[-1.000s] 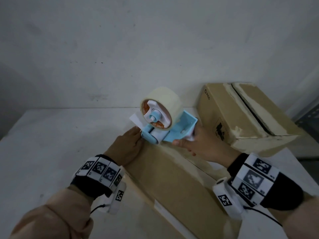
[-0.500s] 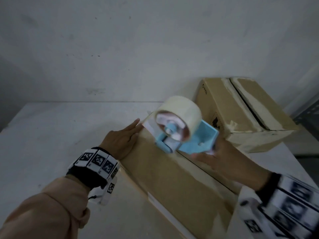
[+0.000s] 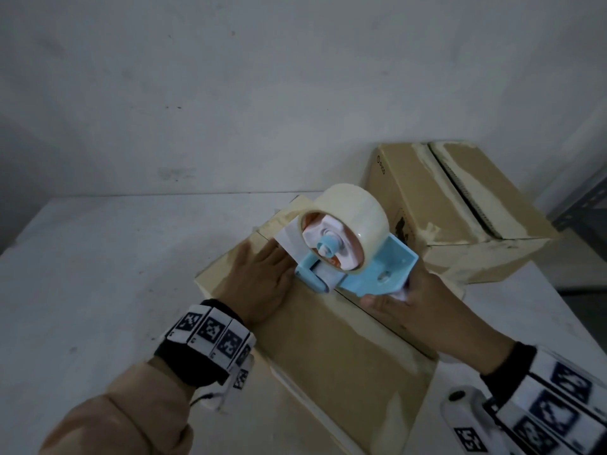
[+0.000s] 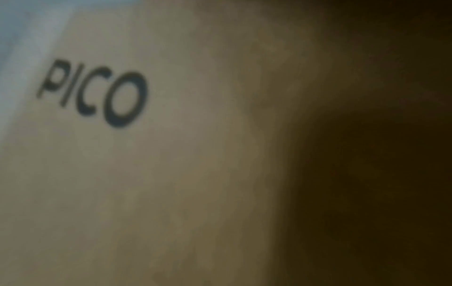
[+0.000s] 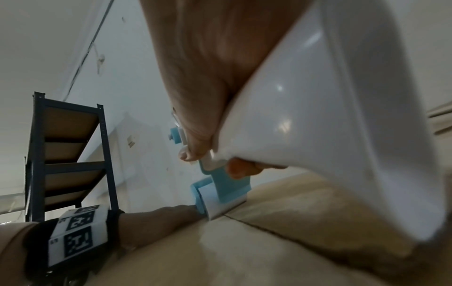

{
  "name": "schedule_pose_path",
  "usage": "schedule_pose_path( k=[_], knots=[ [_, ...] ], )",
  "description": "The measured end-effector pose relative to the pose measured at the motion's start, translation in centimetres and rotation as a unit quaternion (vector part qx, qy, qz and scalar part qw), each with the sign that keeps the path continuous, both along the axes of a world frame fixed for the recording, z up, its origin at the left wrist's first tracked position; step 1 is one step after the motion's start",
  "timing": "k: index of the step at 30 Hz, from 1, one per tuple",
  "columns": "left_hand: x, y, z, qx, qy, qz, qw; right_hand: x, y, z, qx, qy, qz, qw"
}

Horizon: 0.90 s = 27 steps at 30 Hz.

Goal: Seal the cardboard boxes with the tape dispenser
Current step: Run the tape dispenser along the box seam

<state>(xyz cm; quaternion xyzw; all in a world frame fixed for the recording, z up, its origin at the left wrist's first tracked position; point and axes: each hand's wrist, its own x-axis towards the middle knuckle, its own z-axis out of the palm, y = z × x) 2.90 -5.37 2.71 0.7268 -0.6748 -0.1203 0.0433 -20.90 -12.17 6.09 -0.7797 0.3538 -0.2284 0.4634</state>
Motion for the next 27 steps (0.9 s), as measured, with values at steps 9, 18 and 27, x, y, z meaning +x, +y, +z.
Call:
schedule_pose_path(
  k=[9, 18, 27],
  knots=[
    [5.2, -3.1, -0.1, -0.001, -0.044, 0.038, 0.998, 5.7, -2.8, -0.4, -0.051, 0.015, 0.010, 0.999],
    [6.3, -4.0, -0.1, -0.001, -0.044, 0.069, 0.997, 3.8, -3.0, 0.2, -0.045, 0.057, 0.024, 0.997],
    [4.7, -4.4, 0.4, 0.034, -0.083, 0.099, 0.991, -5.4, -1.2, -0.4, 0.006, -0.004, -0.020, 1.000]
  ],
)
